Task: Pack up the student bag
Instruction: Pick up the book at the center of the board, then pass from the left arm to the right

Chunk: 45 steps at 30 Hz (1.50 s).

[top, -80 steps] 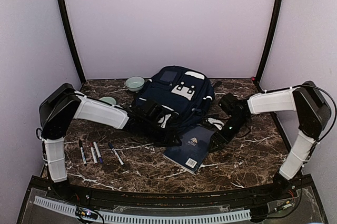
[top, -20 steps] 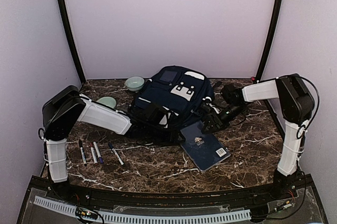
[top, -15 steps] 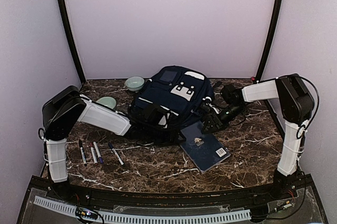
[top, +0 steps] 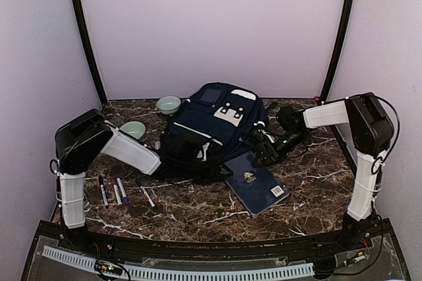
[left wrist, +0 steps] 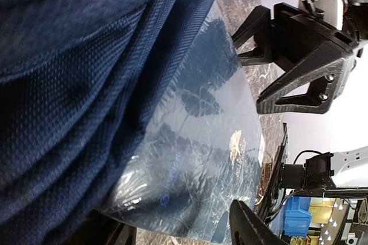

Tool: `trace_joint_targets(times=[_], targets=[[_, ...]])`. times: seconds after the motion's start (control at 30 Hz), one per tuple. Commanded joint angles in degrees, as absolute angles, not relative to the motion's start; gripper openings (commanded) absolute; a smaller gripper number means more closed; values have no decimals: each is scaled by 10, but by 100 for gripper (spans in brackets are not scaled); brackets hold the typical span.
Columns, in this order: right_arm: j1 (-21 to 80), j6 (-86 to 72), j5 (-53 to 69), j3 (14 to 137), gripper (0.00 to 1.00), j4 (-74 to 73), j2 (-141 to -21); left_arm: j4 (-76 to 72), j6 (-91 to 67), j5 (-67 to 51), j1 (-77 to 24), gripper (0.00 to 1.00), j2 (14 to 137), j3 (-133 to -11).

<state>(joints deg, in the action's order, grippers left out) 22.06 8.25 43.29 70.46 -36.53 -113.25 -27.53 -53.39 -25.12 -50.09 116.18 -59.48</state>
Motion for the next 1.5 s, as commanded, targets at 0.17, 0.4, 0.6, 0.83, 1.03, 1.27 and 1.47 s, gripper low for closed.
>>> trace_joint_targets(times=[0.17,0.4,0.6,0.83,1.03,1.27,1.47], targets=[[235,83,436,677,69,-381,-1143,-559,-567,-259,-511,54,1154,-618],[234,83,433,675,69,-379,-1133,-520,-580,-239,-512,45,1157,-624],[227,85,422,672,70,-384,-1102,-435,-554,-220,-512,27,1128,-629],[202,112,404,643,73,-385,-1019,-401,-504,-234,-512,10,1068,-623],[162,195,539,653,77,-436,-933,-329,-417,-252,-512,2,992,-629],[157,234,578,630,87,-416,-852,-280,-308,-264,-498,0,938,-632],[157,232,669,606,93,-326,-842,-318,-278,-327,-479,0,921,-645]])
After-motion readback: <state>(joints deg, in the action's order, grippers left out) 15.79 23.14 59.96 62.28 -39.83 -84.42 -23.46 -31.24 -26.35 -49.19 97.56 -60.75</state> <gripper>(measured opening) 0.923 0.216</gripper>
